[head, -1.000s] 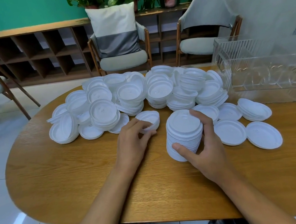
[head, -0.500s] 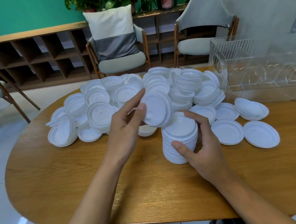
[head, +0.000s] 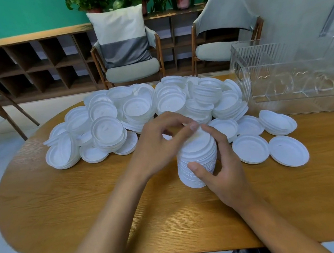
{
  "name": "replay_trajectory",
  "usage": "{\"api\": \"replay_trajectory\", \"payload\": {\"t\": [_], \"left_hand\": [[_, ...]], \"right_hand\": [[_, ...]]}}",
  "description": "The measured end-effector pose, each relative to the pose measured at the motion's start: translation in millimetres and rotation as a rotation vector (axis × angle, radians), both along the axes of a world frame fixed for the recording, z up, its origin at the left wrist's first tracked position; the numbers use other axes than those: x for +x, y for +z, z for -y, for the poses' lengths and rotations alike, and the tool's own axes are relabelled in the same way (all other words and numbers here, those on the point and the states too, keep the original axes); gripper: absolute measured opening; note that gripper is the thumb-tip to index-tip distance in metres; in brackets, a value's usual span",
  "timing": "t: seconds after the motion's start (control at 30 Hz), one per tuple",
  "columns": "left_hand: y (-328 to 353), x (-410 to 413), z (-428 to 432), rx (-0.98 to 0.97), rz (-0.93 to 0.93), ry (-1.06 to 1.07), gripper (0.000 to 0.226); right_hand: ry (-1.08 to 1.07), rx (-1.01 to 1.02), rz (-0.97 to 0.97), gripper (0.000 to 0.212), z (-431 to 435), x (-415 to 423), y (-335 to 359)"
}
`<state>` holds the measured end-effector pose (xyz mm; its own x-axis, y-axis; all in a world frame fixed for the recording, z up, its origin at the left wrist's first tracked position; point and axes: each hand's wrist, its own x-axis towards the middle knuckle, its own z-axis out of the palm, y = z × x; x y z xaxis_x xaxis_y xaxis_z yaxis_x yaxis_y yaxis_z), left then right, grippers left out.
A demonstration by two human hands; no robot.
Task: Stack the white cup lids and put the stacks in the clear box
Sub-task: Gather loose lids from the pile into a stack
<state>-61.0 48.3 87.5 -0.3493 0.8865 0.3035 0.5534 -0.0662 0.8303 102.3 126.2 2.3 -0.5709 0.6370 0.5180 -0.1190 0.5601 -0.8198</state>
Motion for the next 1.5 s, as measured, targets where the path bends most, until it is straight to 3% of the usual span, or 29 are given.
{"api": "replay_trajectory", "payload": {"t": [0.13,0.3,0.43,0.87,1.13,1.23,1.3,1.37,1.43,1.5], "left_hand": [[-6.4,7.2,12.8,-0.009,-0.196,0.049,0.065],[2.3,1.0,21.2,-0.010,-0.034,-0.095,0.077],[5.0,-0.9,24.1,-0.087,0.006,-0.186,0.086],[-18.7,6.8,19.8,-0.002,0.227,-0.129,0.079],[-30.5,3.4,20.4,0.005,0.283,-0.171,0.079],[-38.1,-4.3,25.4,0.075,0.286,-0.101,0.056],[-53.9,-17.0,29.9,0.127,0.184,0.119,0.035],[-75.5,-34.2,34.3,0.149,-0.084,0.317,0.023],[-93.1,-45.3,35.6,0.114,-0.305,0.331,0.024],[-101.2,-48.5,34.1,0.048,-0.404,0.293,0.027]], "right_hand": [[-0.001,-0.001,-0.014,0.074,1.2,-1.5,0.4],[0.018,-0.037,-0.017,0.095,1.4,1.3,-1.3],[0.028,-0.045,0.004,0.094,2.5,2.6,0.1],[0.055,-0.058,0.038,0.075,2.7,5.5,1.6],[0.073,-0.010,0.088,0.086,4.7,4.3,1.6],[0.070,-0.042,0.105,0.085,4.7,5.5,0.8],[0.066,-0.039,0.112,0.085,4.7,5.9,1.4],[0.064,-0.038,0.122,0.086,5.1,5.7,1.8],[0.065,-0.038,0.120,0.087,5.1,5.3,2.1],[0.064,-0.039,0.125,0.087,4.9,5.4,2.1]]}}
